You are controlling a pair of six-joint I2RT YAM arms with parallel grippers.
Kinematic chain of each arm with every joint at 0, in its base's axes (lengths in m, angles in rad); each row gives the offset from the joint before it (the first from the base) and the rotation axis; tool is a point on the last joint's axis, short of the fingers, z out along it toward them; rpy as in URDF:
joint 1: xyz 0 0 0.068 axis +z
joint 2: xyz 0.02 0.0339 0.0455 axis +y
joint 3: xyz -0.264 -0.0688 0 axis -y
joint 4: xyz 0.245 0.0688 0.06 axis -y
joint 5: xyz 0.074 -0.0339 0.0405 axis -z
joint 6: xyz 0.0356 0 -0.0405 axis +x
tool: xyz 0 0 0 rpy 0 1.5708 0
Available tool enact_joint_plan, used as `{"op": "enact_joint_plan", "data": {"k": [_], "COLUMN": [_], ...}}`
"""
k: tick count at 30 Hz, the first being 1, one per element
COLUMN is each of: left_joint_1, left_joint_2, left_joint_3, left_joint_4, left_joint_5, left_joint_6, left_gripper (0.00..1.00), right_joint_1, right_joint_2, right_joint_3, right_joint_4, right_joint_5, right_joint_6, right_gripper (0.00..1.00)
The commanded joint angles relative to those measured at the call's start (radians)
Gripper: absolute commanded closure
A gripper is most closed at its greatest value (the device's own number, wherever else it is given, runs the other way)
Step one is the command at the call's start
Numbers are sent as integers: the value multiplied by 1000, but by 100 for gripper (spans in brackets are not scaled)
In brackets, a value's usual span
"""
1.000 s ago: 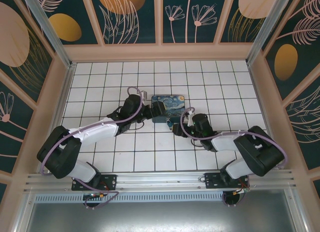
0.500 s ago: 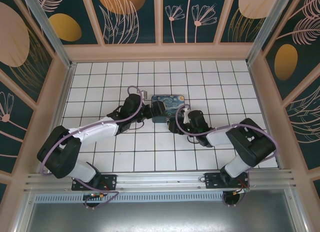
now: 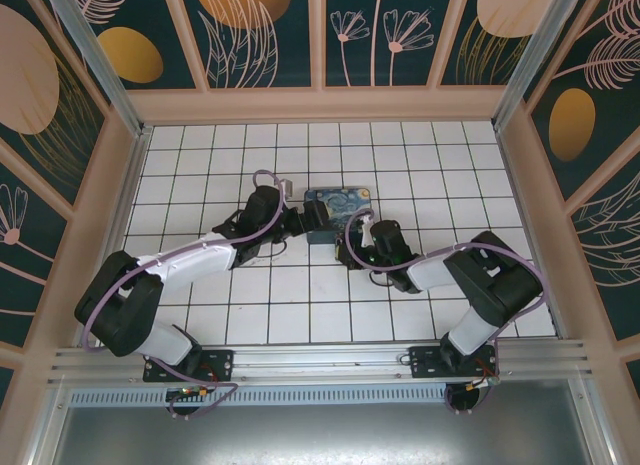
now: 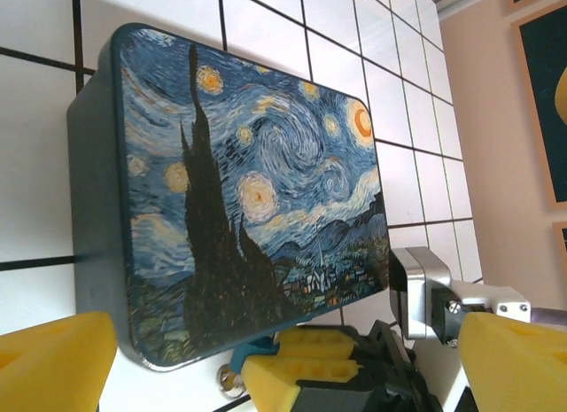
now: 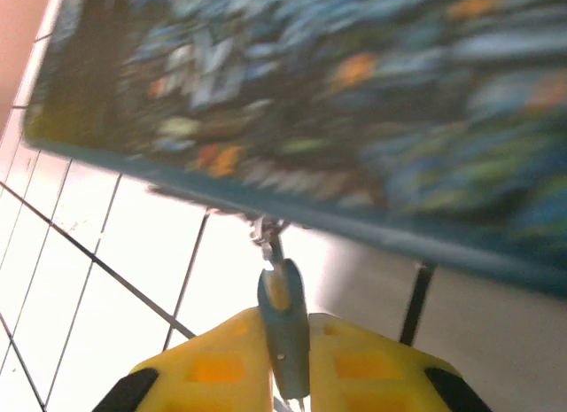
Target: Unlock the padlock with the key
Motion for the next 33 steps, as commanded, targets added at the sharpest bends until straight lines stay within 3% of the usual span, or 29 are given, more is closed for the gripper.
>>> {"op": "enact_joint_plan", "data": {"k": [1,18,26,33], "left_joint_1": [6,6,7,6], "left_joint_2": [16,106,104,96], "left_joint_3": [45,231,223,229], "left_joint_4": [-29,-284,-294,-305], "left_joint_5": [1,-141,-121,-129], "left_joint_6": [50,299,312,318], "left_gripper": [1,2,2,1], "right_joint_1": [2,-6,-5,-7], "right_joint_2": [-2,-44,-97,-294], "right_joint_3": [-10,55,11,-103], "right_joint_4": [-18,-371,-308,-260], "right_joint_5": [9,185,166,199], "right_joint_6": [-4,51,58,111], "right_gripper": [100,100,60,42]}}
